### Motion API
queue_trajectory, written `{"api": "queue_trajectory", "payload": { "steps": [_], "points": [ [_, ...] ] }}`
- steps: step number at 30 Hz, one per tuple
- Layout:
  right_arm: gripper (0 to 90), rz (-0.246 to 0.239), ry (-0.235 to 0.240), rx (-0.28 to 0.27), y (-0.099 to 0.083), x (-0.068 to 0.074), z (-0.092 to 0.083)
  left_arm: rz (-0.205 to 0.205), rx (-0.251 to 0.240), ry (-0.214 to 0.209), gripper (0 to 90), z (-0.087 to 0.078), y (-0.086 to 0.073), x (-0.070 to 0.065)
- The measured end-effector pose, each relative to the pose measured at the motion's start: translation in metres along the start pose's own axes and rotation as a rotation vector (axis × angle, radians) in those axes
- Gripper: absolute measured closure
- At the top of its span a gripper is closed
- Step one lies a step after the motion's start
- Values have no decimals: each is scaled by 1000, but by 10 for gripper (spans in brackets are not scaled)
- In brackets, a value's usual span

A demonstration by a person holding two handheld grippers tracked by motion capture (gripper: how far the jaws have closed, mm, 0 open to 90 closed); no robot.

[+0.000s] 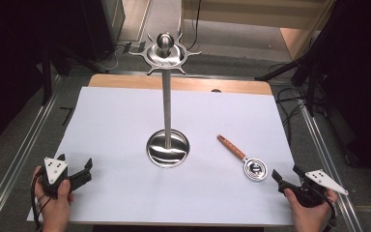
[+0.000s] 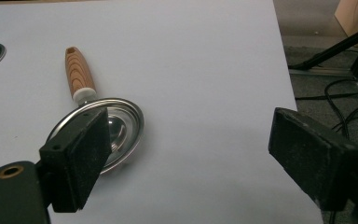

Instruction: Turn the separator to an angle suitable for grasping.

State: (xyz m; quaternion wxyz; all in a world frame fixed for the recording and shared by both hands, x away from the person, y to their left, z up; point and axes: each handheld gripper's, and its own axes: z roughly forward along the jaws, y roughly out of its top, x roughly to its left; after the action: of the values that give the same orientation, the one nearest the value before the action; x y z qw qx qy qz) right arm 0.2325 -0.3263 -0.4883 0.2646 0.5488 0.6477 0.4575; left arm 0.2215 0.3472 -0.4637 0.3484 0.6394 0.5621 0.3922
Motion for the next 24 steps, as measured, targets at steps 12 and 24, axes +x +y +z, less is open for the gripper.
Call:
{"api": "queue_trajectory", "payload": {
  "steps": [12,24],
  "points": [
    [146,13,-4,30,1,-1,3,-8,-9,-5,141,0,0,1],
    [162,12,-2,23,1,-1,2,-5,25,3,139,3,1,0]
  ]
}}
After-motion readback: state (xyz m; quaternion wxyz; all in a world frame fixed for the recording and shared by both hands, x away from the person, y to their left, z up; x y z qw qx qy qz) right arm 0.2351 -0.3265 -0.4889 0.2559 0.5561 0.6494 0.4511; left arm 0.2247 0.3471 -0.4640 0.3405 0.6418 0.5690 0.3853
